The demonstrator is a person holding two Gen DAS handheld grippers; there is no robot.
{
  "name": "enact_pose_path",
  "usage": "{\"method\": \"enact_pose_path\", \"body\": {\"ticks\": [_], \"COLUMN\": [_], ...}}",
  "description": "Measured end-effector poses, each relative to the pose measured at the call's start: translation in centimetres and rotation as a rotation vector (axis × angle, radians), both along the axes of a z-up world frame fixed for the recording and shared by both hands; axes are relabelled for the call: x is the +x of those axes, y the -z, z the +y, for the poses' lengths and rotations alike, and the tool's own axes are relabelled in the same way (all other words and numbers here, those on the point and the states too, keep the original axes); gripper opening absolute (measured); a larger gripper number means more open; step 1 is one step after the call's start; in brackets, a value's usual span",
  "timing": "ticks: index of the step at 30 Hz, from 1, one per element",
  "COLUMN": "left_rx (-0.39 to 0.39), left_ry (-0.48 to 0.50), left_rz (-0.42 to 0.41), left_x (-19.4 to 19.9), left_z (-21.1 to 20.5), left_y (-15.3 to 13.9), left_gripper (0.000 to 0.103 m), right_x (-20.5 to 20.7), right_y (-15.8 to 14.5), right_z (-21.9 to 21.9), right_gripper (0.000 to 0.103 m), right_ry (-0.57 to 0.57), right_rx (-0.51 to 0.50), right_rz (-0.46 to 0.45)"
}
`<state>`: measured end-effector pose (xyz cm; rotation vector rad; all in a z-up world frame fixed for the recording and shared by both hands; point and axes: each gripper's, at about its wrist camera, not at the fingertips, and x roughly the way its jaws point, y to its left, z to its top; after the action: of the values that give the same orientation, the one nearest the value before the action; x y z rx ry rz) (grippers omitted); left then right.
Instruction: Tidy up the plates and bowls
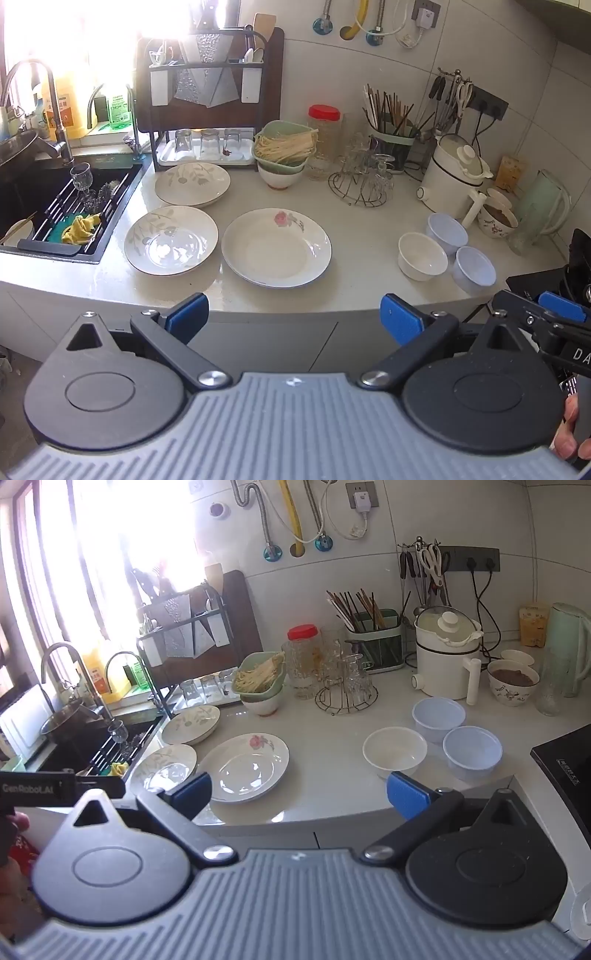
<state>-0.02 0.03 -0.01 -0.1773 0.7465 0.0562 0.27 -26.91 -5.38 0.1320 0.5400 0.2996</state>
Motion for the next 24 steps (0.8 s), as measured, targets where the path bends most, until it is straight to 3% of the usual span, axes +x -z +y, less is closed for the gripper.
{"method": "enact_pose_path", "body": {"ticks": [9,24], "left_rx": [-0.001,0.002], "left_ry": [-0.017,-0.048], "left_rz": [0.004,0.009], "left_x": [0.4,0.1], "left_z": [1.4,0.3], "left_y": [-0.5,-0.2], "left_gripper": [0.101,0.101], "right_x": [0.3,0.4], "right_y": [-0.2,-0.1], "right_z": [0.4,0.5], "right_gripper": [0.103,0.103], "right_ry": [-0.031,-0.024], "right_rx": [0.012,-0.013], "right_rz": [0.003,0.008]}}
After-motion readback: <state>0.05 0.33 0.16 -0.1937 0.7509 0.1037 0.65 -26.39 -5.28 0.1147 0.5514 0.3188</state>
